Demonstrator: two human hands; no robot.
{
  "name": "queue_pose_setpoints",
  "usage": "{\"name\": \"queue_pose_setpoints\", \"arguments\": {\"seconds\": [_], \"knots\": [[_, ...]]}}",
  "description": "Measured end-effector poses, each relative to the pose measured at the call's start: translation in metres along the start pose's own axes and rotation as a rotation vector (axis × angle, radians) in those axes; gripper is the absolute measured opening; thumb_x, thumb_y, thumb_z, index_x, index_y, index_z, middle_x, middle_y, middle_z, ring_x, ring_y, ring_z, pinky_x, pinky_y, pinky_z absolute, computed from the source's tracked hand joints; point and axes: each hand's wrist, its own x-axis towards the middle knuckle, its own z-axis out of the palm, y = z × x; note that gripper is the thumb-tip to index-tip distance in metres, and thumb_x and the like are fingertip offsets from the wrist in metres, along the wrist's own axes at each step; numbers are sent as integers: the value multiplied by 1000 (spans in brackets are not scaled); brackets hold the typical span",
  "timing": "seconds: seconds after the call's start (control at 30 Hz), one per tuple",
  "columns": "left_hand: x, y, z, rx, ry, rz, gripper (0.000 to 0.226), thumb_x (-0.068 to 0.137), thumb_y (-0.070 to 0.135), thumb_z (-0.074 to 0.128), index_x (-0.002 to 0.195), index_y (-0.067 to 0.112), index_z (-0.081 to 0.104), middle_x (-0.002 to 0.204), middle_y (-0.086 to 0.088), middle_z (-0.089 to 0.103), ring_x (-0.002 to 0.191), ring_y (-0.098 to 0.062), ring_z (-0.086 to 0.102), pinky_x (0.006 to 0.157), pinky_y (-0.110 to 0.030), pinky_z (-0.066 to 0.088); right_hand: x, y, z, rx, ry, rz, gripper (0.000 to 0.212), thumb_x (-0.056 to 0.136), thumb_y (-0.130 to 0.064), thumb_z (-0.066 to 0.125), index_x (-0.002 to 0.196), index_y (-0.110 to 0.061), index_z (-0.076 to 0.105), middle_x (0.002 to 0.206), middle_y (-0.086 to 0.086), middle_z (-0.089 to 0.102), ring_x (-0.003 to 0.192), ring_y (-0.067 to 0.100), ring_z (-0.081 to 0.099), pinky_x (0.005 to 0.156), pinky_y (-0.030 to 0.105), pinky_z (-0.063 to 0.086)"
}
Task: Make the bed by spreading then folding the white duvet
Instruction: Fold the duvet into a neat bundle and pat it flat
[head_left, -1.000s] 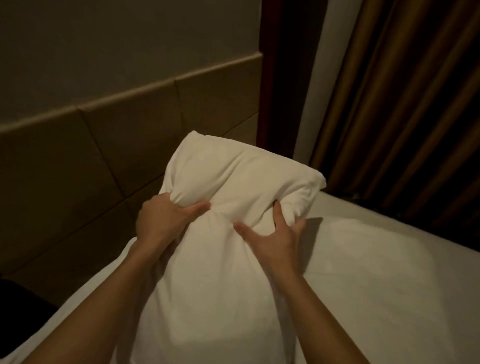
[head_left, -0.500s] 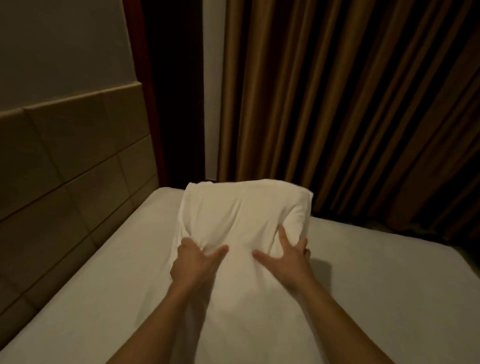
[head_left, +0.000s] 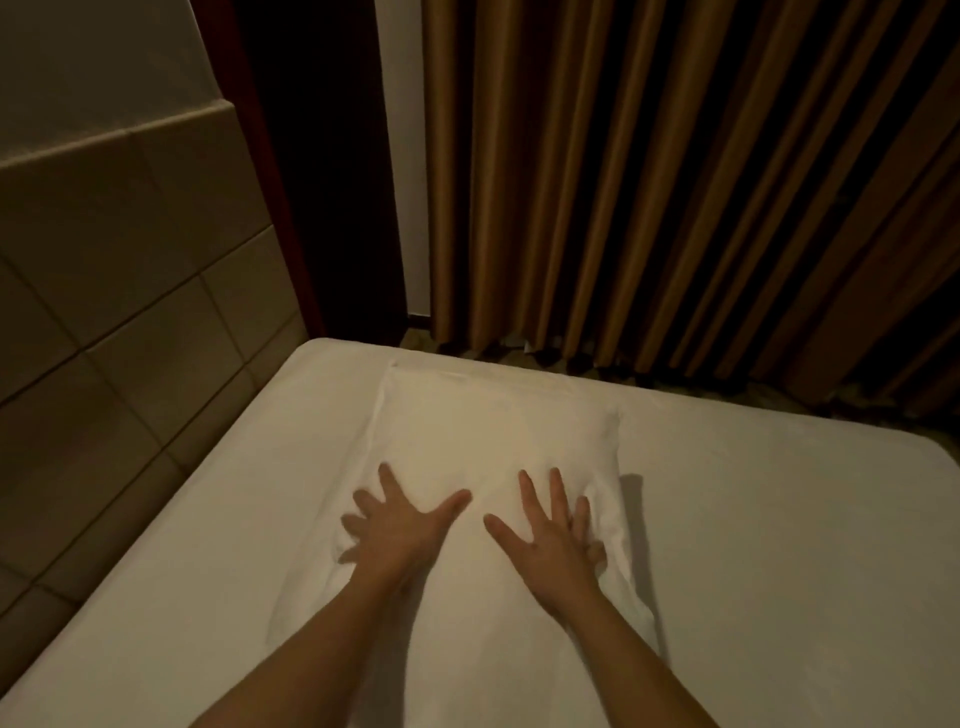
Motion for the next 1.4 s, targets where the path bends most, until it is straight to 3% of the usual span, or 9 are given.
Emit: {"name": "queue_pose_setpoints", "arguments": {"seconds": [0.23,0.33,0.53,0.63,0.73,0.83,1.0,1.23,1.4], "knots": [[14,-23,-2,-188,31,42,123,47,93,68,138,17,34,128,-12,60,116,-35,60,91,-44,50,0,-24,27,-101,69,51,91,71,-100,16,145,-60,-20,162,-8,-29,140,37,12,116,58,14],[27,-24,-24,-234,69,95,108,52,80,80,128,11,47,125,-11,64,112,-33,63,78,-36,50,2,-36,29,-112,17,-6,95,68,-102,17,145,-61,-23,159,-11,-38,147,42,-4,117,63,7],[45,-41,-67,-294,215,112,94,51,78,82,112,15,51,103,-2,63,87,-22,60,68,-35,54,-6,-78,22,-167,24,-204,94,73,-99,12,149,-56,-21,159,-16,-37,147,29,-33,113,69,-7],[56,-65,-75,-246,205,72,98,56,81,77,119,13,47,112,-8,64,95,-30,63,74,-39,55,-12,-79,30,-200,22,-192,93,75,-97,9,152,-52,-19,158,-14,-40,146,27,-36,115,68,-8],[61,-64,-65,10,297,146,101,69,85,62,140,16,39,138,-14,52,125,-36,49,99,-51,46,-9,-78,40,-228,21,-160,89,78,-94,4,153,-50,-17,158,-12,-39,146,29,-37,117,66,-7],[43,-29,-41,45,265,398,81,93,73,39,159,31,17,167,-5,17,154,-32,9,120,-57,17,3,-74,38,-209,68,-133,80,83,-85,-5,154,-49,-16,163,-11,-31,149,28,-30,120,61,-6],[33,-13,7,170,151,446,68,95,70,1,158,45,-1,168,8,-13,152,-23,-24,119,-60,-11,28,-52,33,-191,243,-91,65,90,-69,-15,150,-46,-21,168,-7,-17,154,22,-17,124,52,-2],[57,-32,30,314,117,445,77,87,85,0,153,50,-19,163,12,-30,147,-22,-35,119,-59,-15,42,-23,56,-262,262,-109,83,85,-87,-2,155,-44,-13,165,-8,-21,154,29,-17,123,56,-4],[61,-46,31,276,75,433,82,84,90,6,153,52,-15,162,16,-29,146,-16,-36,120,-56,-15,43,16,47,-178,159,176,103,64,-102,-1,151,-51,-20,166,-11,-22,154,32,-10,123,54,3]]}}
